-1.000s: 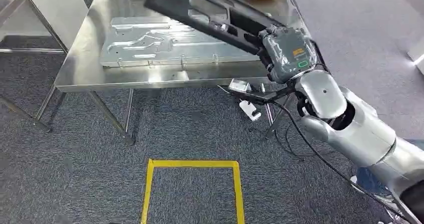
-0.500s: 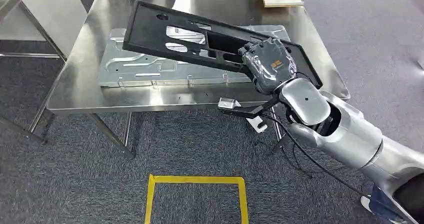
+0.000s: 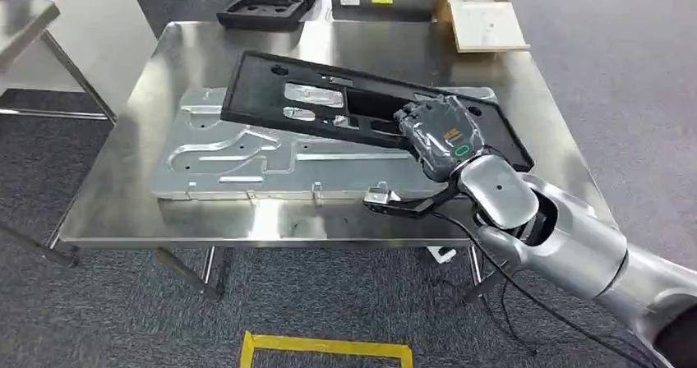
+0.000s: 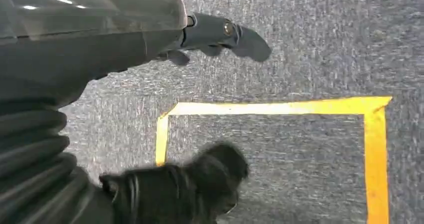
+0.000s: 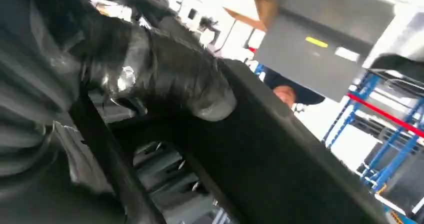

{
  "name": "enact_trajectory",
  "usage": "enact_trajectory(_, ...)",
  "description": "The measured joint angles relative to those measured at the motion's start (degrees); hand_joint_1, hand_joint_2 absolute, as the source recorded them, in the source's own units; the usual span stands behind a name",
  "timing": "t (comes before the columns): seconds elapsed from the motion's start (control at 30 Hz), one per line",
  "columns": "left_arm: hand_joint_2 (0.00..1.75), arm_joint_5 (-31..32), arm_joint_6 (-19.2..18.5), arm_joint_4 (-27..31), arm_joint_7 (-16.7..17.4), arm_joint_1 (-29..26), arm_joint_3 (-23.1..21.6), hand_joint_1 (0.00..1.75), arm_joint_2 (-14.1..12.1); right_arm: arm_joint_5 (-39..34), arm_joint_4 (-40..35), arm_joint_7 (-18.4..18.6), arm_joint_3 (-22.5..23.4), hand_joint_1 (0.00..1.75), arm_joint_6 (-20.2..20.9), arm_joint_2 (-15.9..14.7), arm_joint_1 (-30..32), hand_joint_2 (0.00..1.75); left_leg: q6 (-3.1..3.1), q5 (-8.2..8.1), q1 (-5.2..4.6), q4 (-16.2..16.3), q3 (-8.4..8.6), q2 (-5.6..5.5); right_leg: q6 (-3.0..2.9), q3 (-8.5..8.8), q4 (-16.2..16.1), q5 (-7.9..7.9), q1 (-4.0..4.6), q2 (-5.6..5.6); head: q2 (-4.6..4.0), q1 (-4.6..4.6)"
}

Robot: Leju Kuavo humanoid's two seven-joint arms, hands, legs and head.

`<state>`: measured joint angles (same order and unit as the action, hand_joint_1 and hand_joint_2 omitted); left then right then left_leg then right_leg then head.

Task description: Take the parts from the cabinet and place them on the table.

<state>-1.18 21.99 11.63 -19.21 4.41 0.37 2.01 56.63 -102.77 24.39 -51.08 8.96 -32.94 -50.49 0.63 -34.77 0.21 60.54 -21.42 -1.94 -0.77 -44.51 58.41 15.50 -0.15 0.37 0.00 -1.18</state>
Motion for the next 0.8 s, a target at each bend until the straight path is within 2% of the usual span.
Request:
enact_trajectory(0.03, 1.75, 0.0, 0.2, 0.0, 0.0, 0.1, 0.0, 0.00, 0.0, 0.0, 0.0, 0.0, 0.0, 1.75, 0.0, 0.0, 0.0, 1.75, -0.34, 0.83, 0.07, 3.3, -1.79, 0.57, -0.60, 0.65, -0.2, 0.55, 0.04, -0.06, 0.00, 0.02)
enact_trajectory(0.07, 1.75, 0.0, 0.2, 0.0, 0.2, 0.2, -0.1, 0.00, 0.0, -0.1, 0.0, 0.1, 0.0, 1.75, 0.0, 0.0, 0.2, 1.75, -0.64, 0.08, 0.07, 7.1, -4.69, 0.96, -0.82, 1.16, -0.3, 1.07, 0.00, -0.04, 0.00, -0.13)
enact_trajectory(0.1, 1.75, 0.0, 0.2, 0.0, 0.2, 0.3, -0.1, 0.00, 0.0, -0.5, 0.0, 0.2, 0.0, 1.75, 0.0, 0.0, 0.5, 1.75, -0.86, -2.32, 0.14, 10.0, -7.33, 1.04, -0.92, 1.64, -0.3, 1.57, 0.00, 0.00, 0.00, 0.02)
enact_trajectory(0.17, 1.75, 0.0, 0.3, 0.0, 0.7, 0.3, -0.3, 0.00, 0.0, -1.4, 0.0, 0.4, 0.0, 1.75, 0.0, 0.0, 1.3, 1.75, -1.15, -8.17, 0.15, 11.6, -10.90, 1.12, -0.92, 2.67, -0.2, 2.67, 0.07, 0.25, 0.00, -0.07)
enact_trajectory(0.2, 1.75, 0.0, 0.4, 0.0, 1.0, 0.3, -0.3, 0.00, 0.0, -1.8, 0.0, 0.6, 0.0, 1.75, 0.0, -0.1, 1.8, 1.75, -1.14, -8.38, 0.15, 10.6, -11.95, 1.16, -0.89, 3.24, 0.0, 3.24, 0.10, 0.39, 0.00, -0.07)
enact_trajectory(0.23, 1.75, 0.0, 0.4, 0.0, 1.3, 0.2, -0.3, 0.00, 0.0, -2.1, 0.0, 0.8, 0.0, 1.75, 0.0, -0.1, 2.2, 1.75, -0.97, -5.88, 0.14, 8.1, -12.09, 1.17, -0.84, 3.84, 0.1, 3.76, 0.16, 0.56, 0.00, -0.13)
enact_trajectory(0.27, 1.75, 0.0, 0.5, 0.0, 1.5, 0.2, -0.3, 0.00, 0.0, -2.3, 0.0, 1.0, 0.0, 1.75, 0.0, -0.1, 2.6, 1.75, -0.65, -1.88, 0.06, 4.7, -11.69, 1.18, -0.76, 4.37, 0.3, 4.19, 0.22, 0.59, 0.00, -0.09)
enact_trajectory(0.3, 1.75, 0.0, 0.6, 0.0, 1.6, 0.2, -0.3, 0.00, 0.0, -2.6, 0.0, 1.0, 0.0, 1.75, 0.0, -0.2, 2.8, 1.75, -0.09, 3.23, -0.21, 0.5, -11.02, 1.21, -0.64, 4.92, 0.4, 4.57, 0.28, 0.59, 0.00, -0.11)
enact_trajectory(0.33, 1.75, 0.0, 0.6, 0.0, 1.7, 0.1, -0.3, 0.00, -0.2, -2.7, 0.1, 1.0, 0.0, 1.75, 0.0, -0.4, 3.1, 1.75, 0.65, 6.34, -0.43, -1.3, -10.95, 1.20, -0.56, 5.26, 0.4, 4.70, 0.21, 0.57, 0.00, 0.09)
enact_trajectory(0.37, 1.75, 0.0, 0.6, 0.0, 1.9, 0.2, -0.3, 0.00, -0.2, -2.9, 0.2, 1.0, 0.0, 1.75, 0.0, -0.4, 3.4, 1.75, 0.86, 3.07, -0.88, -1.0, -11.51, 1.12, -0.31, 5.27, 0.5, 4.73, 0.43, 0.76, 0.00, 0.07)
enact_trajectory(0.4, 1.75, 0.0, 0.7, 0.0, 1.9, 0.4, -0.4, 0.00, -0.2, -3.1, 0.2, 1.2, 0.0, 1.75, -0.1, -0.7, 3.5, 1.75, 1.19, 3.89, -0.79, -1.2, -11.41, 0.87, 0.17, 5.16, 0.6, 4.99, 0.32, 0.75, 0.00, 0.13)
enact_trajectory(0.43, 1.75, -0.1, 0.7, 0.0, 2.1, 0.4, -0.4, 0.00, -0.2, -3.2, 0.2, 1.2, 0.0, 1.75, -0.1, -0.7, 3.9, 1.75, 1.53, 5.51, -0.83, -1.4, -11.33, 0.90, 0.60, 5.36, 0.6, 5.06, 0.30, 0.80, 0.00, 0.04)
enact_trajectory(0.47, 1.75, -0.3, 0.8, 0.0, 2.1, 0.4, -0.4, 0.00, -0.2, -3.4, 0.2, 1.2, 0.1, 1.75, -0.1, -0.8, 4.1, 1.75, 1.75, 5.87, -0.74, -1.6, -11.08, 0.97, 0.86, 5.51, 0.5, 5.04, 0.37, 0.96, 0.00, 0.15)
enact_trajectory(0.5, 1.75, -0.4, 0.8, 0.0, 2.3, 0.3, -0.4, 0.00, -0.2, -3.7, 0.2, 1.4, 0.1, 1.75, -0.1, -1.0, 4.3, 1.75, 1.91, 7.16, -0.01, -2.4, -10.32, 1.25, 1.24, 5.39, 1.1, 5.28, 0.41, 0.81, 0.00, 0.13)
enact_trajectory(0.53, 1.75, -0.4, 0.8, 0.0, 2.3, 0.4, -0.5, 0.00, -0.1, -4.0, 0.2, 1.5, 0.2, 1.75, -0.1, -1.2, 4.5, 1.75, 2.10, 7.38, -0.12, -2.7, -10.15, 1.47, 1.62, 4.80, 2.5, 6.87, 0.26, 0.46, 0.00, 0.29)
enact_trajectory(0.6, 1.75, -0.5, 0.7, 0.0, 2.3, 0.4, -0.8, 0.00, -0.2, -5.0, 0.4, 1.6, 0.6, 1.75, -0.1, -1.6, 4.8, 1.75, 2.49, 7.70, -0.12, -2.7, -10.44, 1.53, 2.24, 1.98, 10.1, 11.93, -0.10, 0.38, 0.00, 0.52)
enact_trajectory(0.63, 1.75, -0.5, 0.3, 0.0, 2.2, 0.4, -1.0, 0.00, -0.2, -6.0, 0.5, 1.7, 0.7, 1.75, 0.1, -1.6, 5.2, 1.75, 2.42, 7.79, -0.12, -2.7, -10.58, 1.57, 2.50, 0.44, 14.4, 13.88, -0.32, 0.37, 0.00, 0.48)
enact_trajectory(0.67, 1.75, -0.7, -0.5, 0.0, 1.9, 0.3, -1.0, 0.00, -0.3, -7.6, 0.8, 1.7, 0.8, 1.75, 0.7, -1.6, 5.7, 1.75, 2.41, 7.80, -0.10, -2.6, -10.72, 1.60, 2.77, -0.40, 17.0, 14.72, -0.57, 0.29, 0.00, 0.50)
enact_trajectory(0.7, 1.75, -1.0, -1.9, 0.0, 1.4, 0.3, -1.1, 0.00, -0.3, -9.5, 1.1, 1.8, 0.8, 1.75, 1.6, -1.7, 6.2, 1.75, 2.37, 7.82, -0.04, -2.5, -10.82, 1.60, 2.97, -0.03, 17.0, 14.36, -0.86, 0.16, 0.00, 0.50)
enact_trajectory(0.73, 1.75, -1.3, -3.2, 0.0, 0.9, 0.3, -1.1, 0.00, -0.3, -11.0, 1.4, 1.8, 0.8, 1.75, 2.5, -1.8, 6.5, 1.75, 2.35, 7.82, 0.00, -2.4, -10.90, 1.59, 3.16, 1.35, 14.9, 13.13, -1.11, 0.06, 0.00, 0.50)
enact_trajectory(0.8, 1.75, -1.7, -5.3, 0.0, 0.0, 0.3, -1.2, 0.00, -0.3, -13.1, 2.4, 1.8, 0.8, 1.75, 3.6, -2.1, 6.7, 1.75, 1.90, 7.53, 0.20, -1.8, -11.08, 1.49, 3.51, 6.79, 5.7, 9.33, -1.59, -0.20, 0.00, 0.52)
